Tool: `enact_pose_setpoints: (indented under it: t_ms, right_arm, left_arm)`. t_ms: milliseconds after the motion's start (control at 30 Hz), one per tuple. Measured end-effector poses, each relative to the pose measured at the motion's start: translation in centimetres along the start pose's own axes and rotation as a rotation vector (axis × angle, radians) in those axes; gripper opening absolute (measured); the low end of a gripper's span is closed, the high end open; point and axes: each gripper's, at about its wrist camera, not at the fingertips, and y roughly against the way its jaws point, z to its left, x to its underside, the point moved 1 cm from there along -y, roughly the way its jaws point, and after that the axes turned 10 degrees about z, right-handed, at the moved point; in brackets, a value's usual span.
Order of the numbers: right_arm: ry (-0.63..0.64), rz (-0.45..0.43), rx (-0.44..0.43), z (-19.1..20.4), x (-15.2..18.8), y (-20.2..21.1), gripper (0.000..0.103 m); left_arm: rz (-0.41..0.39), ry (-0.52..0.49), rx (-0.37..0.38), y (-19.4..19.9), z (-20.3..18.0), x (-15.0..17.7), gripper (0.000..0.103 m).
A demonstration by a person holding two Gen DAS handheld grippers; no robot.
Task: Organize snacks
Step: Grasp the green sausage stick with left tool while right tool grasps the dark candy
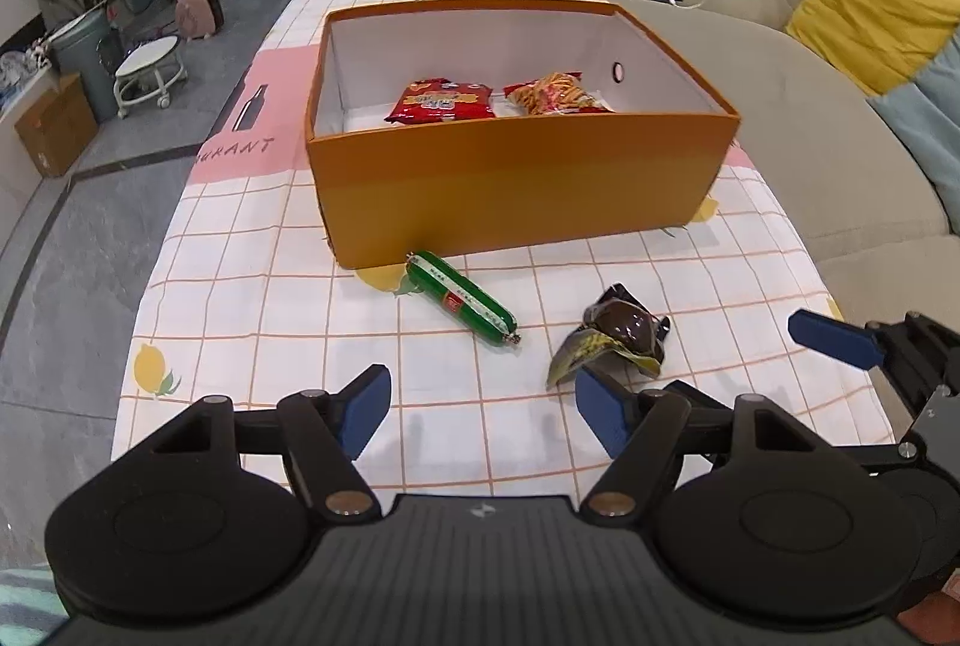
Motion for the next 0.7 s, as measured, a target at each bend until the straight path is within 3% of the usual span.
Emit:
enact_pose_setpoints:
  t_ms: [200, 433, 700]
  right_arm:
    - [-0.025, 0.020, -0.022, -0.6, -1.3, -1.7, 0.077]
    - [0.137, 0.130, 0.004, 0.7, -0.6, -5.6, 0.077]
    - [0.320, 0.100, 0.077, 1.7, -1.0, -8.2, 0.064]
  left_arm:
    - [0.017, 0.048, 0.010, -1.1, 0.8, -0.9, 0.077]
    - [0.040, 0.064, 0.004, -2.4, 1.3, -1.6, 0.076]
    - [0.102, 0.089, 0.024, -4.9, 1.9, -2.1, 0.075]
